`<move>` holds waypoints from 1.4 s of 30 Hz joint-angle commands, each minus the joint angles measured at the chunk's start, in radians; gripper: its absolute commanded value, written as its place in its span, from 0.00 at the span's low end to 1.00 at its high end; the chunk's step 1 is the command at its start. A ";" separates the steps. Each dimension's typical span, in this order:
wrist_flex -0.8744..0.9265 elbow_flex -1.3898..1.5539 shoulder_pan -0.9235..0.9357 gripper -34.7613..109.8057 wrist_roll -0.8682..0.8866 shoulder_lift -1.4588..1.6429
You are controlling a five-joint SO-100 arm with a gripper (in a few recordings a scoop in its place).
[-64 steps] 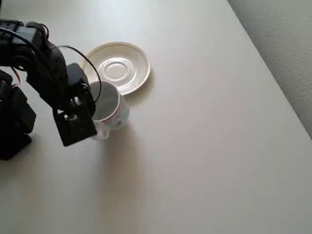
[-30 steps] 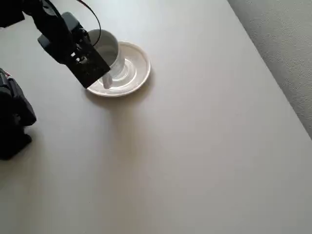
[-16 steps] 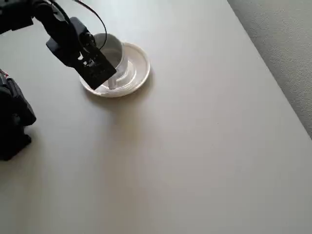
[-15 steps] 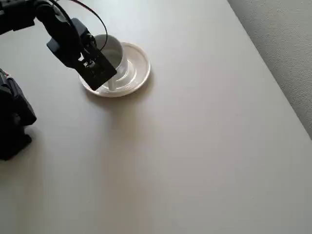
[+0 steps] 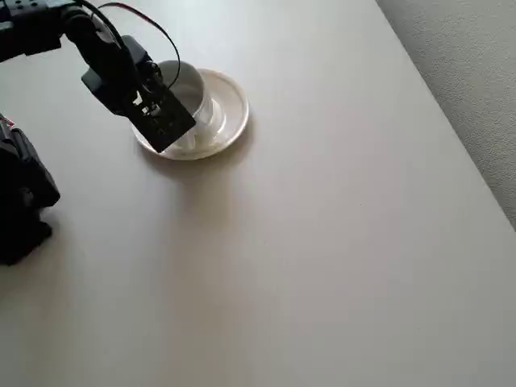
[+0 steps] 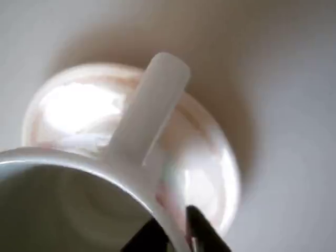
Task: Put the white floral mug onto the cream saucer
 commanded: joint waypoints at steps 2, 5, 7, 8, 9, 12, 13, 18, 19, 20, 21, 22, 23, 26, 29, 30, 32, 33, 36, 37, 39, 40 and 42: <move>-0.034 -0.011 -0.026 0.23 0.020 0.002; -0.034 -0.011 -0.034 0.27 0.020 -0.005; -0.034 -0.011 -0.040 0.30 0.020 -0.009; -0.034 -0.011 -0.044 0.32 0.018 -0.011; -0.034 -0.011 -0.048 0.34 0.017 -0.014; -0.035 -0.011 -0.055 0.39 0.018 -0.017; -0.034 -0.011 -0.057 0.42 0.020 -0.017; -0.026 -0.012 -0.066 0.47 0.020 0.000; -0.023 -0.018 -0.066 0.47 0.020 0.000; -0.021 -0.020 -0.066 0.47 0.020 0.006; -0.021 -0.020 -0.067 0.47 0.020 0.012; -0.021 -0.020 -0.067 0.47 0.020 0.021; -0.018 -0.021 -0.071 0.47 0.020 0.032; -0.006 -0.032 -0.081 0.47 0.020 0.057; 0.008 -0.055 -0.100 0.47 0.020 0.071; 0.014 -0.064 -0.110 0.47 0.021 0.072; 0.021 -0.075 -0.133 0.47 0.026 0.072; 0.021 -0.078 -0.146 0.45 0.029 0.072; 0.021 -0.091 -0.181 0.39 0.043 0.066; 0.021 -0.097 -0.192 0.37 0.044 0.060; 0.021 -0.106 -0.202 0.33 0.046 0.046; 0.020 -0.110 -0.204 0.32 0.048 0.041; 0.018 -0.117 -0.206 0.32 0.048 0.032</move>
